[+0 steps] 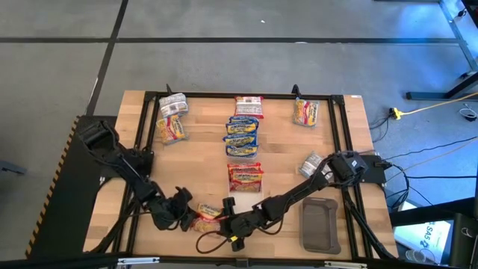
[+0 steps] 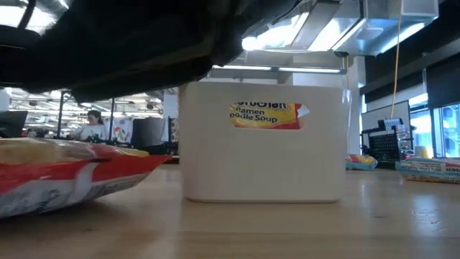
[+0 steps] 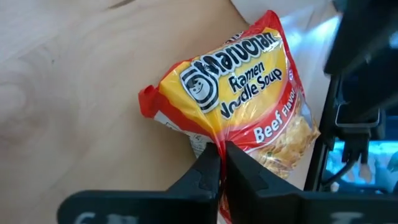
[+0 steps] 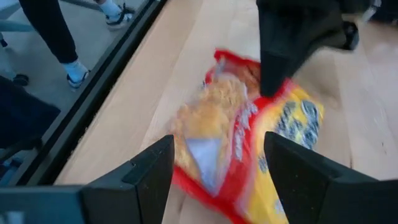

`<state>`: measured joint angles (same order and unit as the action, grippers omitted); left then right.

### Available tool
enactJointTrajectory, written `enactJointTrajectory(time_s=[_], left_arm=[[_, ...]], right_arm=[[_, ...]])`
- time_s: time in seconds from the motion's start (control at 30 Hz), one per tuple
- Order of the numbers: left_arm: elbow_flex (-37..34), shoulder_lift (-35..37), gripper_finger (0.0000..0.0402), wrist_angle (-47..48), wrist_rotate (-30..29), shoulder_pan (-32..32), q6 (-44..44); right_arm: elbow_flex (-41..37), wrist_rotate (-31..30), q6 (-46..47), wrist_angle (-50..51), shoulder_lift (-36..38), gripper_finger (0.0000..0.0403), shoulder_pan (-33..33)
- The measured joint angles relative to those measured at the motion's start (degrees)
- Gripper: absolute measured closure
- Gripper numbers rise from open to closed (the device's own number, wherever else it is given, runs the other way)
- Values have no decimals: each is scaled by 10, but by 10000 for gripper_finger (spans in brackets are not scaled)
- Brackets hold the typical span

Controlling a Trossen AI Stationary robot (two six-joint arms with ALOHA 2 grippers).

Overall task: Sort Maruchan noodles
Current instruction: Put the red noodle pack into the white bin

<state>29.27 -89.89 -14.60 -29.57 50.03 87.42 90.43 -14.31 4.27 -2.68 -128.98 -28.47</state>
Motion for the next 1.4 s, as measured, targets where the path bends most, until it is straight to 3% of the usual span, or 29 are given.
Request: enactJointTrajectory(time_s=[0.2, 0.33, 0.5, 0.77, 0.93, 1.1, 1.27, 1.4], left_arm=[[7, 0, 399, 2, -28, 36, -39], [29, -1, 400, 2, -60, 64, -111], [54, -1, 401, 28, -114, 89, -178], [82, -1, 401, 71, -239, 96, -297], [102, -1, 401, 70, -293, 85, -389], [122, -1, 401, 71, -345, 63, -455], [139, 0, 401, 71, -338, 41, -501], [142, 0, 401, 70, -338, 31, -507]], right_arm=[[-2, 28, 32, 57, 53, 169, 0], [-1, 64, 47, 128, 101, 169, 0], [0, 67, 47, 196, 148, 169, 5], [0, 155, 96, 181, 162, 169, 62], [0, 166, 173, 141, 159, 167, 88], [1, 166, 204, 118, 143, 126, 90], [0, 168, 248, 143, 136, 84, 95], [0, 149, 247, 145, 136, 74, 94]])
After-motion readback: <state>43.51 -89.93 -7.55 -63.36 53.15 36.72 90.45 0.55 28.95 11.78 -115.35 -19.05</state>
